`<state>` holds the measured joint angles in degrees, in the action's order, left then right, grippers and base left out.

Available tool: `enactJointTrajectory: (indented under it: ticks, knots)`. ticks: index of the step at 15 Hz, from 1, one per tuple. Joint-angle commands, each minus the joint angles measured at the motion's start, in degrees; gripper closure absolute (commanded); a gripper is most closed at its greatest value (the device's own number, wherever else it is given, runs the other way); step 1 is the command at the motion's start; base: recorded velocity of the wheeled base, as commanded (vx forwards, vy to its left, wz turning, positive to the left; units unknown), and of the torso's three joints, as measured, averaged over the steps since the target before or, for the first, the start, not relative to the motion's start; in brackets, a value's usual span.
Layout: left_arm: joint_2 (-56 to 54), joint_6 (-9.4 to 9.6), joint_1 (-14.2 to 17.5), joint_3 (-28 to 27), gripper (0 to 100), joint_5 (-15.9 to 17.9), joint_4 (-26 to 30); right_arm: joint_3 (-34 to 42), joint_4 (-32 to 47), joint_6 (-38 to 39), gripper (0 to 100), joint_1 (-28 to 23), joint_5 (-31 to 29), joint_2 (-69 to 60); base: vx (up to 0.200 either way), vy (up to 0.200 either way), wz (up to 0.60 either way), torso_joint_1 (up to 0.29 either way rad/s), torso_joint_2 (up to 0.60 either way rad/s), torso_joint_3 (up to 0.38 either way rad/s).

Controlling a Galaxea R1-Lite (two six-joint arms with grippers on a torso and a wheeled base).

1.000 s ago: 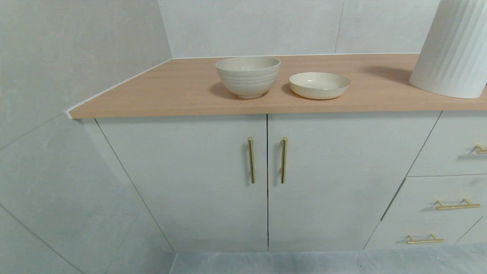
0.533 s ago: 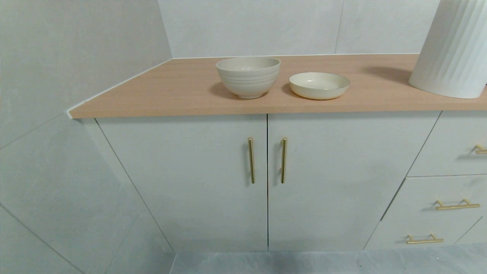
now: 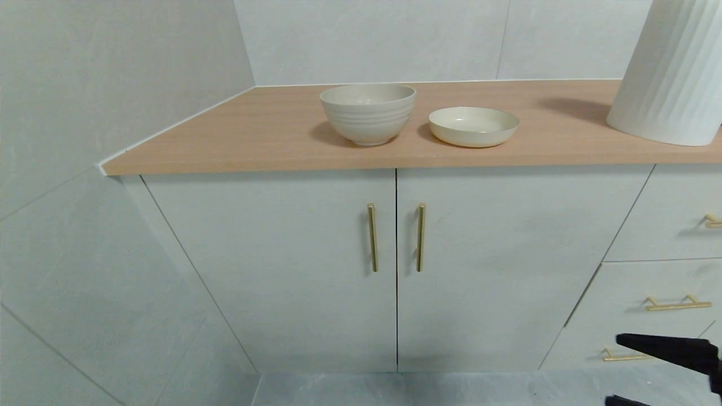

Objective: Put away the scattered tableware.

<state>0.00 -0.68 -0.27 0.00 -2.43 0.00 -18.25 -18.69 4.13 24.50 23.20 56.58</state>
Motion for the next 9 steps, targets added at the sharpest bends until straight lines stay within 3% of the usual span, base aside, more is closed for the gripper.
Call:
enactJointTrajectory:
  ticks: [1,3,9]
  knots:
    - [0.0,-0.02,0.0,0.0,0,0.0,0.0,-2.8,-15.9,-0.2,0,4.6,-1.0,23.4,0.0,0.0,0.0,0.0,0.0,0.0]
    - [0.0,-0.02,0.0,0.0,0,0.0,0.0,-7.7,-21.4,-0.9,0,4.6,-1.1,32.4,0.0,0.0,0.0,0.0,0.0,0.0]
    - [0.0,-0.02,0.0,0.0,0,0.1,0.0,-21.6,-22.0,2.5,0,6.6,-1.0,44.8,0.0,0.0,0.0,0.0,0.0,0.0]
